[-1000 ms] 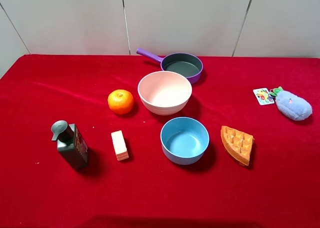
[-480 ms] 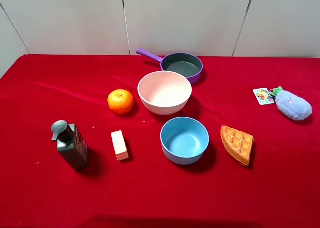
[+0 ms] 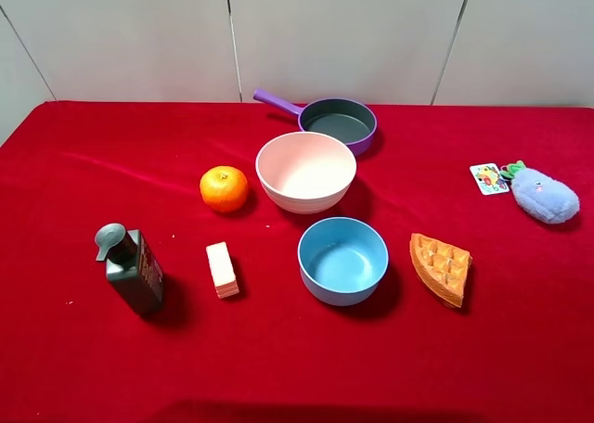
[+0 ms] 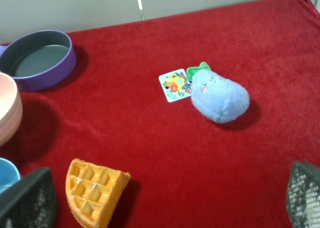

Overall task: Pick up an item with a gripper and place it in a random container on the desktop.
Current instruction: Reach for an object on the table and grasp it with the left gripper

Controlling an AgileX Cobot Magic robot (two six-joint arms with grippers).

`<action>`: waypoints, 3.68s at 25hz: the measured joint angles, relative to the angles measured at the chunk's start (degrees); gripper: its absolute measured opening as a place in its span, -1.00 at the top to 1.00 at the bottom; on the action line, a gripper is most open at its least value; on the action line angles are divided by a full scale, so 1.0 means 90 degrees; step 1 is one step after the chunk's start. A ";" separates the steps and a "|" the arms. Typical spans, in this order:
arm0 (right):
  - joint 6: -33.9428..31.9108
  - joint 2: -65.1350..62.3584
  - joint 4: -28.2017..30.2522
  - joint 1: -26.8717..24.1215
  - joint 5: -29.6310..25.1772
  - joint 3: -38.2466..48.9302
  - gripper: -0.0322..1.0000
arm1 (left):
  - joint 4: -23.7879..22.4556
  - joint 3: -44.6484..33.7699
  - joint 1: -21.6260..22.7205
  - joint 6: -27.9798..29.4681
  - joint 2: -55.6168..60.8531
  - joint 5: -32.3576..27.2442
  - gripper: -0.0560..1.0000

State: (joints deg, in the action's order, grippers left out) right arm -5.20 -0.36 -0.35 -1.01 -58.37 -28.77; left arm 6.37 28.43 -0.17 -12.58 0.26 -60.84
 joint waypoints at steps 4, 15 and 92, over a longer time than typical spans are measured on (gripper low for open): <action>0.0000 0.0000 0.0000 0.0000 0.0000 0.0000 -0.40 | -0.0028 0.0000 0.0000 0.0100 0.0000 0.0006 -0.90; 0.0000 0.0000 0.0000 0.0000 0.0004 0.0000 -0.40 | -0.0022 0.0498 0.0000 0.0118 -0.1524 0.0054 -0.90; 0.0000 0.0000 -0.0024 0.0000 0.0007 0.0000 -0.40 | -0.0936 0.1628 -0.3438 0.4282 -0.9757 0.2471 -0.80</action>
State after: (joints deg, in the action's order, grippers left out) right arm -5.20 -0.36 -0.57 -1.01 -58.31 -28.77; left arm -2.05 43.09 -31.11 25.96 -87.56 -38.60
